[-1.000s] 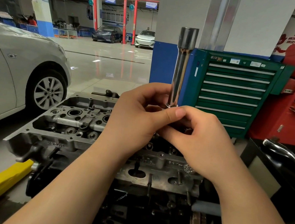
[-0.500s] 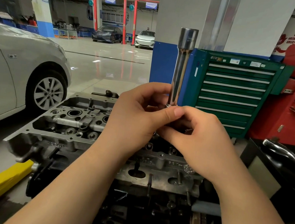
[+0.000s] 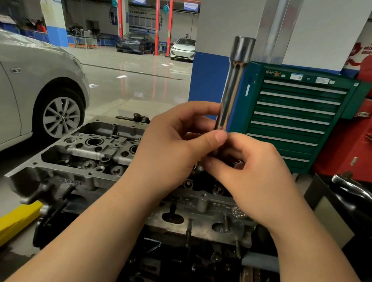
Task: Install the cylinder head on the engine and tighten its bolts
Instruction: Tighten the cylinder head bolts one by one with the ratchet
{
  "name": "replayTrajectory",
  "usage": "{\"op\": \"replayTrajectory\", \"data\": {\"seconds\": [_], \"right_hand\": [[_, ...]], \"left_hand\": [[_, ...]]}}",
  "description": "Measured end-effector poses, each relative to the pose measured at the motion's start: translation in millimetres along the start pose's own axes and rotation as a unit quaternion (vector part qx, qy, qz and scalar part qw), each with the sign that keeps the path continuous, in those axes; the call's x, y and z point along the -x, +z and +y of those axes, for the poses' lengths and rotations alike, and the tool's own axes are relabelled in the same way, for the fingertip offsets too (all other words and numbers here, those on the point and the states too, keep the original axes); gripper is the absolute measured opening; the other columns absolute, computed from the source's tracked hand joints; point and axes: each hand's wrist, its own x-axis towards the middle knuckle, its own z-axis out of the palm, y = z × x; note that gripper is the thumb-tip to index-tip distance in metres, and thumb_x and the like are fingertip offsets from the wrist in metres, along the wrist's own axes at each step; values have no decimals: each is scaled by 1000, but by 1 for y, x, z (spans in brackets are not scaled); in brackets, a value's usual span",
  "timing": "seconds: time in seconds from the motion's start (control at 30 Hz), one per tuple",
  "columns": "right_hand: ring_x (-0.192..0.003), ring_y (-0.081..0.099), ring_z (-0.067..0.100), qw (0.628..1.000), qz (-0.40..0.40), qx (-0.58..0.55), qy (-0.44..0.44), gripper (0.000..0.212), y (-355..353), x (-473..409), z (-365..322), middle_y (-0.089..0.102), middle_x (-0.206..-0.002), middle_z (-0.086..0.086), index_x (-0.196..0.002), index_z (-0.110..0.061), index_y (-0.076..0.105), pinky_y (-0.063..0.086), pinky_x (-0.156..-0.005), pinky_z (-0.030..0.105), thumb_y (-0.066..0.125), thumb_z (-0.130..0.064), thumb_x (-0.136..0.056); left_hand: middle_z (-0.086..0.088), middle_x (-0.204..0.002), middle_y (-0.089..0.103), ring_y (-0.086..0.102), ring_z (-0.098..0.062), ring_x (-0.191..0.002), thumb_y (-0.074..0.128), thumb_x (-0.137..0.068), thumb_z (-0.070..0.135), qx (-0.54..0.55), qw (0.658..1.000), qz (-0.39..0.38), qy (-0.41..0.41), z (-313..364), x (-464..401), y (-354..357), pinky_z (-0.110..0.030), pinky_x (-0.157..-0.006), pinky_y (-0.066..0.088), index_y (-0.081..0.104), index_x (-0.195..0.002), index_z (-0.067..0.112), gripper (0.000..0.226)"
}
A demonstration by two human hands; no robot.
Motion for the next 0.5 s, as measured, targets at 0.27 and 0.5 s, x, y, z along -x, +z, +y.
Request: {"op": "replayTrajectory", "data": {"seconds": [0.27, 0.5], "right_hand": [[-92, 66, -10, 999, 11, 37, 11, 26, 1, 0, 0, 72, -97, -30, -110, -44, 68, 46, -69, 9, 80, -42, -87], [-102, 70, -4, 999, -34, -28, 2, 25, -3, -1, 1, 75, -104, -25, -111, -39, 71, 56, -90, 34, 78, -28, -90]], "left_hand": [[-13, -108, 75, 72, -34, -104, 81, -87, 19, -19, 1000, -8, 13, 2, 1, 2, -55, -94, 59, 75, -119, 18, 33], [-7, -107, 80, 77, -24, -104, 70, -91, 10, 18, 1000, -19, 2, 0, 1, 0, -38, -93, 61, 72, -128, 19, 38]]}}
